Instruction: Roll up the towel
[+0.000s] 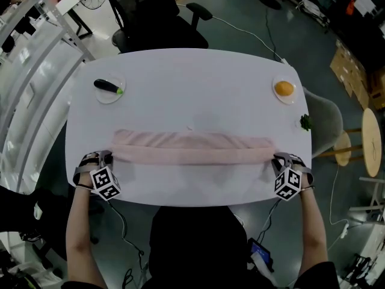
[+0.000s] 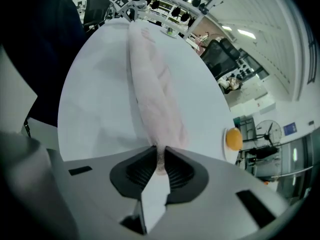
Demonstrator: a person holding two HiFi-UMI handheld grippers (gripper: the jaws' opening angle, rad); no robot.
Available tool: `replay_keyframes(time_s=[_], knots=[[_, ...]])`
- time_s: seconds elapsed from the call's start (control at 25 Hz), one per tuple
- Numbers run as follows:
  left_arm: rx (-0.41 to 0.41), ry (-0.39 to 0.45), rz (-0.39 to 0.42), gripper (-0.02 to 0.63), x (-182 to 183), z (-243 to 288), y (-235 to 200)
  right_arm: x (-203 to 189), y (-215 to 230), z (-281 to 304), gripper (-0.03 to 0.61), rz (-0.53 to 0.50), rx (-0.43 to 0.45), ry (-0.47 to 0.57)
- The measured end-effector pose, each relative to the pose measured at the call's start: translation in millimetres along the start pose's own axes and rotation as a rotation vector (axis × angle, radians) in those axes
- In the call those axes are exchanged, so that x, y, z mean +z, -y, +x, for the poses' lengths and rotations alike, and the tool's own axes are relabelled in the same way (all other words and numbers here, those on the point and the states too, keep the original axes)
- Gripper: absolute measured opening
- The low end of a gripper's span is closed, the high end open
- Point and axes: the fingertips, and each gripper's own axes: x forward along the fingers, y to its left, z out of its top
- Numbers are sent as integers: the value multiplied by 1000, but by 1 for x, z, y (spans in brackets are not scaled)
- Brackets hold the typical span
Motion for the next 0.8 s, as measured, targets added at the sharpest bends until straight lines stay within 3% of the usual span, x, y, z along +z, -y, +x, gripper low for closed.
replay_keyframes(time_s=[0.28,0.44,0.64,0.8], knots=[[82,29,42,34,6,-25,-29,10,23,-28,55,-44,-71,25],[29,30,5,34,-4,-30,2,5,-3,-35,55,-35,-55,25],[-48,15,8,34,-17,-37,50,-12,-58,-39,55,-4,25,9],[-77,5,0,34,-21,-35,62,-17,-78,-32,55,-12,65,-14]])
